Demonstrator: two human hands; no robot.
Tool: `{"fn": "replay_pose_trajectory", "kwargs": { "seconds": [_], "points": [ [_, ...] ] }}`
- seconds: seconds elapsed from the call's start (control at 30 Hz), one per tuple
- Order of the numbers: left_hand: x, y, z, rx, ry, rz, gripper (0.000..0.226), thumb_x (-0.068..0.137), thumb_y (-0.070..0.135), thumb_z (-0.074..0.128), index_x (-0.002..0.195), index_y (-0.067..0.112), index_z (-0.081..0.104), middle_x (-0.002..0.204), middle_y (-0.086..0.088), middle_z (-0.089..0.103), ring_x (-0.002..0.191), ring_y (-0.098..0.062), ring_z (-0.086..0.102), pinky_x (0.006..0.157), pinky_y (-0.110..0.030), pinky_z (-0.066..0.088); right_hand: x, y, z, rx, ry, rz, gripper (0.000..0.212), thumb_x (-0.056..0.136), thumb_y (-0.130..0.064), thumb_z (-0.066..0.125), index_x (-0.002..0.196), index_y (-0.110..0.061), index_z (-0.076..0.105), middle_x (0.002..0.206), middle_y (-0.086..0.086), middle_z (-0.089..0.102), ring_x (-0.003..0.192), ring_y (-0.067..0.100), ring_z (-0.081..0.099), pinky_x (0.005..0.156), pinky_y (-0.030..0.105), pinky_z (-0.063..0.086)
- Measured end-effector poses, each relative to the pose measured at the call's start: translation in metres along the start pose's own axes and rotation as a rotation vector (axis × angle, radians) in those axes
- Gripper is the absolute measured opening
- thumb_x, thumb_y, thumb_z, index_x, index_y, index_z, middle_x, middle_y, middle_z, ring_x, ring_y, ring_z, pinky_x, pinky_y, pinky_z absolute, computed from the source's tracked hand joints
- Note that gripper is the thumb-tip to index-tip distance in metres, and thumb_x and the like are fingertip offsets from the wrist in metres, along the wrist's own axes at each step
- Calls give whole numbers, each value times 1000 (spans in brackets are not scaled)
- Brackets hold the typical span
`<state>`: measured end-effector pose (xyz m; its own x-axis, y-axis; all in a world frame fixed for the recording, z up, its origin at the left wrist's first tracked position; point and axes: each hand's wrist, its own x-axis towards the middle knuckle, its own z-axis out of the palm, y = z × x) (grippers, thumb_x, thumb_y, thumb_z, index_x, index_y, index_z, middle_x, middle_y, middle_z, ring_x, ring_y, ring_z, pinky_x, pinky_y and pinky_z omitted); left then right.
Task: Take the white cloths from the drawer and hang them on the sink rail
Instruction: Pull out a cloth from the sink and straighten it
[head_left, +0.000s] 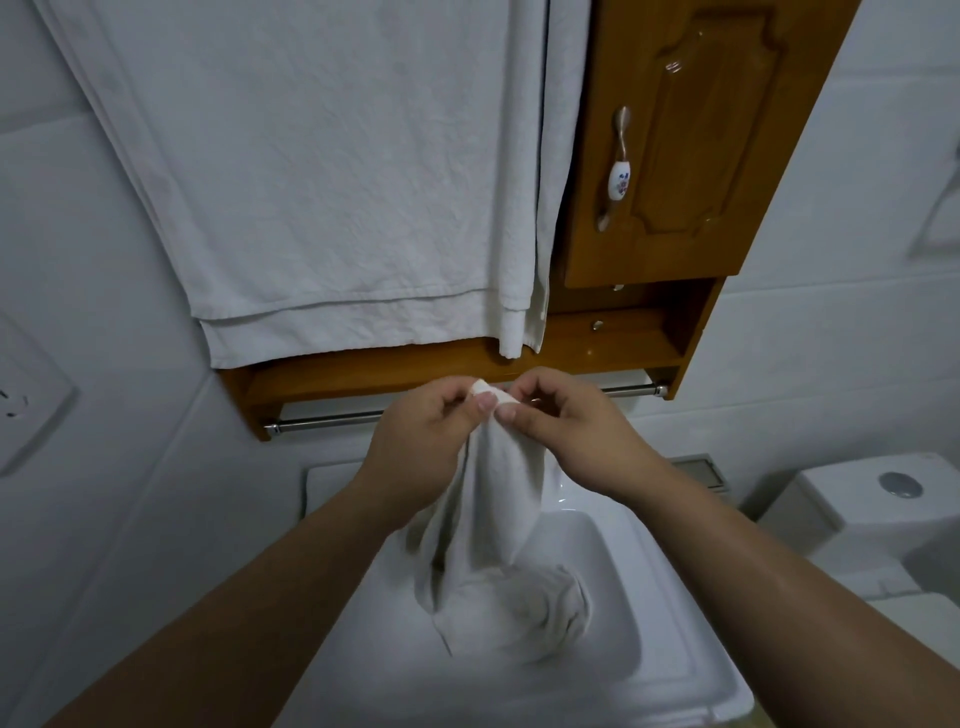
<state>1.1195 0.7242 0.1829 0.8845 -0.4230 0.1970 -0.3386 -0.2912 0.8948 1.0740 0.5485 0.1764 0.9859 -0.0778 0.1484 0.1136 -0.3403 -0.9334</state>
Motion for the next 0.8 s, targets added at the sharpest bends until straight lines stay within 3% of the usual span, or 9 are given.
{"fn": "replay_pose_trajectory", "kwargs": {
  "seconds": [0.1,0.2,0.33,0.43,0.6,0.7,0.8],
  "points": [
    [6,0,-3,-56,83,-41,22,98,34,52,95,25,71,87,2,72,85,-20,67,77,-47,56,2,1,-3,-10,-117,66,25,86,-23,77,108,-21,68,99,2,72,89,18,69,81,35,57],
    [9,3,-6,16,124,-24,19,100,29,51,96,21,68,87,4,69,84,-14,64,69,-28,49,3,7,-8,-229,-200,113,22,85,-32,75,106,-26,70,98,-9,73,89,9,68,84,36,60],
    [12,1,-17,121,202,6,19,99,30,53,93,18,67,85,5,67,81,-10,61,68,-24,47,3,19,-19,-330,-262,159,17,86,-32,74,95,-18,74,88,-1,71,80,17,66,75,36,54],
    [14,-2,-23,169,239,10,18,99,30,54,88,21,66,82,7,67,79,-4,58,60,-8,41,2,26,-27,-309,-258,199,13,92,-26,69,103,-20,73,97,-3,72,87,15,68,86,37,56],
    [16,-7,-26,251,237,74,19,97,28,58,88,14,69,79,2,68,81,-4,56,63,-12,40,6,30,-35,-40,-112,249,14,97,-20,60,110,-20,66,111,-1,71,99,18,70,91,35,59],
    [20,-12,-31,287,218,83,13,95,26,61,88,20,69,78,6,68,82,-2,57,64,-13,41,9,21,-36,190,37,224,10,98,-13,59,106,-16,63,107,4,71,91,18,73,79,31,61],
    [24,-13,-32,240,266,82,10,95,25,61,87,26,67,78,11,68,77,-1,60,63,-14,43,11,14,-31,88,126,101,13,97,-13,61,103,-25,62,98,-10,72,86,3,71,69,20,58]
  ]
}}
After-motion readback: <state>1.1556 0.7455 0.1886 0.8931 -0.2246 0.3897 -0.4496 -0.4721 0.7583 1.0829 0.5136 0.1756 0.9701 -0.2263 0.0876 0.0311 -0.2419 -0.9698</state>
